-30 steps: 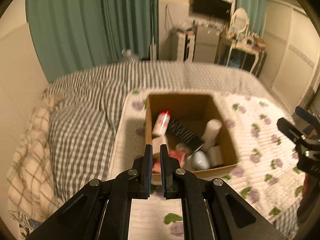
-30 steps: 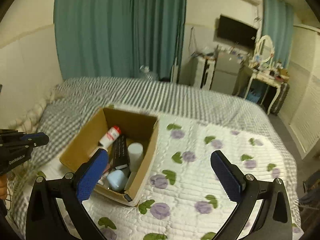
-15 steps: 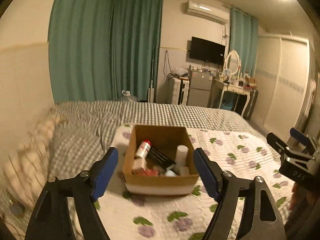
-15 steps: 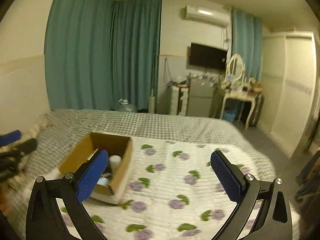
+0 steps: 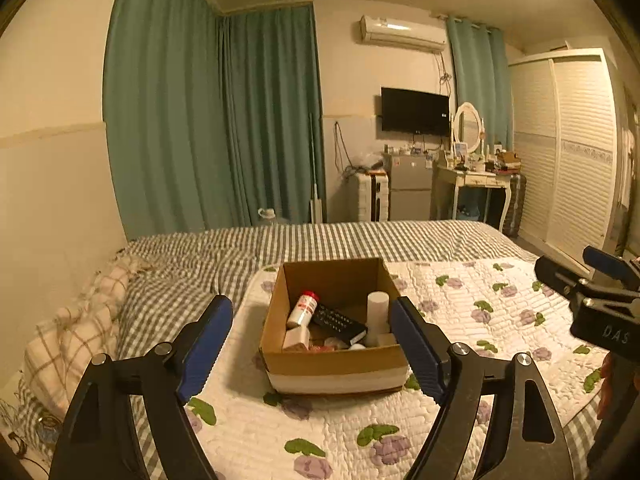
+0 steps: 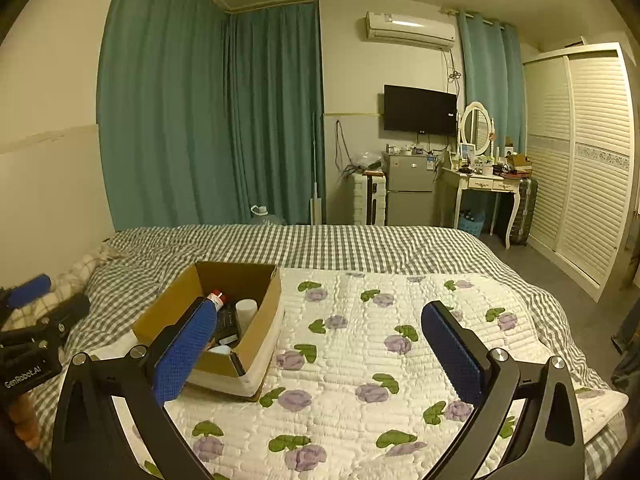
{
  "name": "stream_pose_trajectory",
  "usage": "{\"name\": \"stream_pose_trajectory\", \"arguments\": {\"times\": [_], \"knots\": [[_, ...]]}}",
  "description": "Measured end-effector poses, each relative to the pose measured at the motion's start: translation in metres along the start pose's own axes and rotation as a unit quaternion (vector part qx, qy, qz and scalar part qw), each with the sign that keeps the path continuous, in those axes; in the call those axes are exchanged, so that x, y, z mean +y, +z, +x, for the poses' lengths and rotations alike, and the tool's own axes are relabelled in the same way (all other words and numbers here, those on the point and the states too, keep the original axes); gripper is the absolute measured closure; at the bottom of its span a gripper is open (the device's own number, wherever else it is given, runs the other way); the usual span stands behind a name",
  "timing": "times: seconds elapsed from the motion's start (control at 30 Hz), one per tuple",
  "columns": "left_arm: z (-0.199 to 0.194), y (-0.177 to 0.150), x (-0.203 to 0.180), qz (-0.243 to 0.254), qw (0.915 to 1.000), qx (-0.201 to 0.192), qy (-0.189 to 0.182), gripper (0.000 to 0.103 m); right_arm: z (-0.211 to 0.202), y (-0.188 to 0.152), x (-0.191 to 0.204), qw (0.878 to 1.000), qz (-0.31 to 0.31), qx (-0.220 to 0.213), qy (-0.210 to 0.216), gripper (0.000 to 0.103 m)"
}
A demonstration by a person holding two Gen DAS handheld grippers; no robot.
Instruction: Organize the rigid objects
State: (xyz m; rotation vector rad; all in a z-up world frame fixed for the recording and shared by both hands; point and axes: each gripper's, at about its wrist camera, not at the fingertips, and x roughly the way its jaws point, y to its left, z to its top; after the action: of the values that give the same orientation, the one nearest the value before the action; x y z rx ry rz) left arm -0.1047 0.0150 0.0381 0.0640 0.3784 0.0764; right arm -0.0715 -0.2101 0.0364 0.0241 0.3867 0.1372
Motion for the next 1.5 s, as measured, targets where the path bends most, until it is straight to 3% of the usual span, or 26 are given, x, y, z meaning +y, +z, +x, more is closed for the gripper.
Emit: {"name": "stream_pose_trajectory", "arguments": {"times": [1.5], "knots": [[0.001,-0.001,-0.002,-0.004,0.9999,0.007,-0.01,0.019,0.002,-0.004,0.011,1.0,-0.015,0.011,0.002,0.0]]}}
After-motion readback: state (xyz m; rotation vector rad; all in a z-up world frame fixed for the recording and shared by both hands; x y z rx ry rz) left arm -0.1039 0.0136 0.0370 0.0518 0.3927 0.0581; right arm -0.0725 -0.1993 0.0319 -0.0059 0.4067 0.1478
